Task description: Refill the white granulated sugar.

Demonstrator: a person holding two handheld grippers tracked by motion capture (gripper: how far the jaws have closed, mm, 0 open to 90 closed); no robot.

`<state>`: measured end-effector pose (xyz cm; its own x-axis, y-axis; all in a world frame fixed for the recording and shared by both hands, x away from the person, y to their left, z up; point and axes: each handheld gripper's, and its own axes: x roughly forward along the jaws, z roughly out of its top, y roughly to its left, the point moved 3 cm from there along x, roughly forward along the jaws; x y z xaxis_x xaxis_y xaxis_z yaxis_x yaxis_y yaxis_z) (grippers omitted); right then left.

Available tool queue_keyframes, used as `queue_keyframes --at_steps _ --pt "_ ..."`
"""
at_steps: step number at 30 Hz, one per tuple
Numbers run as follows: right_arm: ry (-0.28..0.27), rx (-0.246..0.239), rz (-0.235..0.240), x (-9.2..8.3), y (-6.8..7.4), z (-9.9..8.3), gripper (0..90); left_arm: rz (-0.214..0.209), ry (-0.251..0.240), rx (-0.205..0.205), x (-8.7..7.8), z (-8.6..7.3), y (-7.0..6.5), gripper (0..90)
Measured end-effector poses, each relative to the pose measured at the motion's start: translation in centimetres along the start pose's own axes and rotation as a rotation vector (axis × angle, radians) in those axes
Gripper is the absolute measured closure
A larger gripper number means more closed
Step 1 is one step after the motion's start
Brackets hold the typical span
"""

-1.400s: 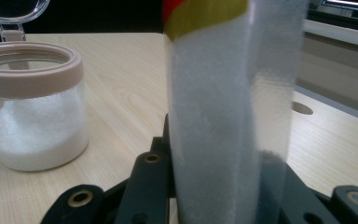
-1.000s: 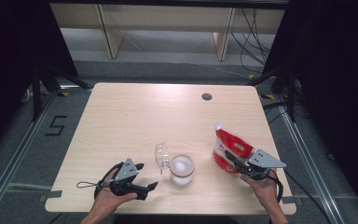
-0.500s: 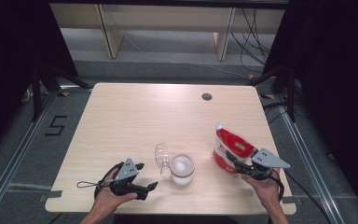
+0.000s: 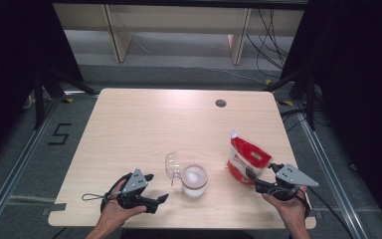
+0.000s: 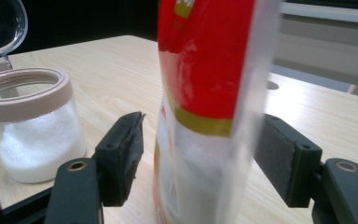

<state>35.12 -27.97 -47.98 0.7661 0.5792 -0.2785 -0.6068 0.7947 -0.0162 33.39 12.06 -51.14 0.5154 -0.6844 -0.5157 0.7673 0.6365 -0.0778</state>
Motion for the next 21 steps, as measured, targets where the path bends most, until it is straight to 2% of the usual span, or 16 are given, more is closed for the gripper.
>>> queue_keyframes --at_steps 2,3,4,8,9,10,12,13,14,15,17,18,20,21 --pt "0.008 0.007 -0.012 -0.4 0.3 -0.1 35.2 0.0 0.0 0.003 0.0 0.0 0.0 15.4" --pt "0.017 -0.011 -0.012 -0.5 0.3 -0.2 35.3 0.001 0.0 -0.001 0.0 0.0 0.0 15.4" --pt "0.036 0.002 -0.002 -0.6 0.4 -0.2 35.2 0.0 0.0 -0.001 0.0 0.0 0.0 15.4" --pt "0.046 -0.006 -0.004 -1.0 0.5 -0.4 34.6 -0.001 0.003 0.002 0.0 0.0 0.0 15.4" --pt "0.051 0.026 -0.006 -1.2 0.7 -0.4 34.0 0.0 0.005 0.008 -0.1 0.0 0.1 15.4" --pt "0.046 0.006 0.001 -1.2 0.5 -0.5 32.8 0.0 0.005 0.006 -0.1 0.0 0.1 15.4" --pt "0.055 0.025 -0.023 -1.4 0.7 -0.6 28.8 0.006 0.007 0.011 -0.2 0.0 0.1 15.4" --pt "0.057 -0.003 -0.026 -1.5 0.6 -0.6 27.2 0.002 0.004 0.033 -0.2 0.0 0.2 15.4" --pt "0.057 -0.003 -0.026 -1.5 0.6 -0.6 27.2 0.002 0.004 0.033 -0.2 0.0 0.2 15.4" --pt "0.083 0.023 -0.032 -1.6 0.8 -0.9 25.2 0.011 0.009 0.015 -0.2 0.0 0.1 15.4" --pt "0.087 0.015 -0.041 -1.8 0.8 -1.0 22.5 0.003 0.003 0.011 -0.2 0.0 0.1 15.4" --pt "0.102 0.038 -0.032 -1.9 1.0 -1.1 22.2 0.005 0.001 0.004 -0.2 0.0 0.1 15.4" --pt "0.105 0.036 -0.026 -1.8 1.1 -1.2 22.4 0.005 0.002 0.005 -0.2 0.0 0.1 15.4" --pt "0.125 0.017 -0.036 -2.0 1.4 -1.3 22.0 0.01 0.003 0.007 -0.3 0.0 0.1 15.4"
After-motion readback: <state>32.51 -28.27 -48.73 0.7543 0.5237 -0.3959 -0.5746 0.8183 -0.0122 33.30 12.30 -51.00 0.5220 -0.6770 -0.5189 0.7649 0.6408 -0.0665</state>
